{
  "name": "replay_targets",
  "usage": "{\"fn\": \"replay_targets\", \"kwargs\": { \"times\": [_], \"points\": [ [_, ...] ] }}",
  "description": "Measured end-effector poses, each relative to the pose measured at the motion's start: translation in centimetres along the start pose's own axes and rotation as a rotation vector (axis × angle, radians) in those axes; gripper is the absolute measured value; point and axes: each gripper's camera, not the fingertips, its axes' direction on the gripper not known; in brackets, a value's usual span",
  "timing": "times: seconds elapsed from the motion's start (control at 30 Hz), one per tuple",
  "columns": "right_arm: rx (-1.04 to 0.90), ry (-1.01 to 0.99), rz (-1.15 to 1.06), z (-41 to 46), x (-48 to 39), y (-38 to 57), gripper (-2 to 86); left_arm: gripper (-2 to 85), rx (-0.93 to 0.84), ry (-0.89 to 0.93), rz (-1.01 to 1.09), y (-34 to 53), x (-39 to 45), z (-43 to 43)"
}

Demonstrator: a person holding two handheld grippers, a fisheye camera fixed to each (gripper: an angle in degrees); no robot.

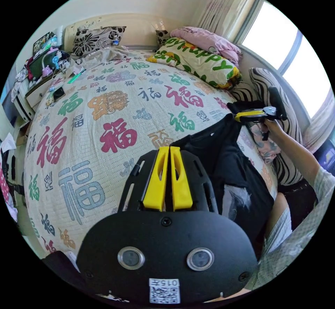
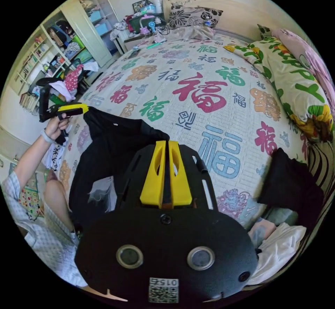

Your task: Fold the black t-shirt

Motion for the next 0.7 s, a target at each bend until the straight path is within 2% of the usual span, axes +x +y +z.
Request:
{"fn": "replay_targets", "kwargs": {
  "times": [0.13,0.3,0.47,0.57,0.7],
  "points": [
    [0.1,-0.182,-0.044,-6.8,-1.0,8.2,-0.6,-0.3,0.09,0.144,0.028,6.8,3.1,-5.0],
    [0.099,-0.271,-0.151,-13.5,-5.3,19.9,-0.5,-0.2,0.053,0.239,0.14,16.7,10.7,-9.7],
    [0.011,-0.319,-0.171,-14.9,-9.2,31.7,-0.5,-0.1,-0.173,0.3,0.233,27.5,18.5,-9.0],
    [-0.114,-0.312,-0.171,-12.6,-10.9,37.1,-0.5,-0.1,-0.322,0.321,0.229,31.7,20.8,-6.0],
    [-0.272,-0.262,-0.194,-8.7,-12.6,41.3,-0.4,-0.1,-0.474,0.238,0.359,33.2,23.7,-3.6]
  ]
}}
